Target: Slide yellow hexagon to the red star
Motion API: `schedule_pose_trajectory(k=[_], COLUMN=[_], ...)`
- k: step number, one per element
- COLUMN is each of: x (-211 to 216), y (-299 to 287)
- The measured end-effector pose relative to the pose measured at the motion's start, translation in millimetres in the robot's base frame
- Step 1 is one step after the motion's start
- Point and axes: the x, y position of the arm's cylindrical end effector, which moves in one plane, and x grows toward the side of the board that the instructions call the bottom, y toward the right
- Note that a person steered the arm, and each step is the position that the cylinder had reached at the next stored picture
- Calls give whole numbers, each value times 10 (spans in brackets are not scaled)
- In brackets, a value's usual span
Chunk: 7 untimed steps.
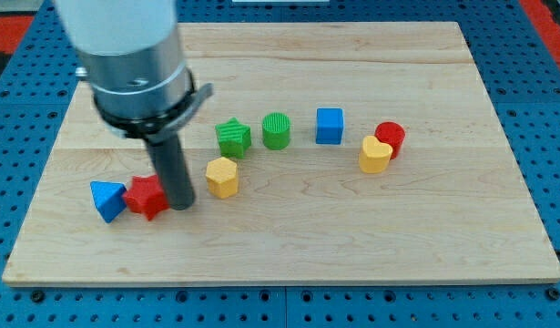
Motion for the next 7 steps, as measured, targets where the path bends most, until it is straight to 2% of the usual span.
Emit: schedule_pose_trajectory(k=[1, 2, 4, 5, 6, 7], x=[0, 16, -69, -425, -396, -307], y=[-297, 487, 1628, 1668, 1480, 1055])
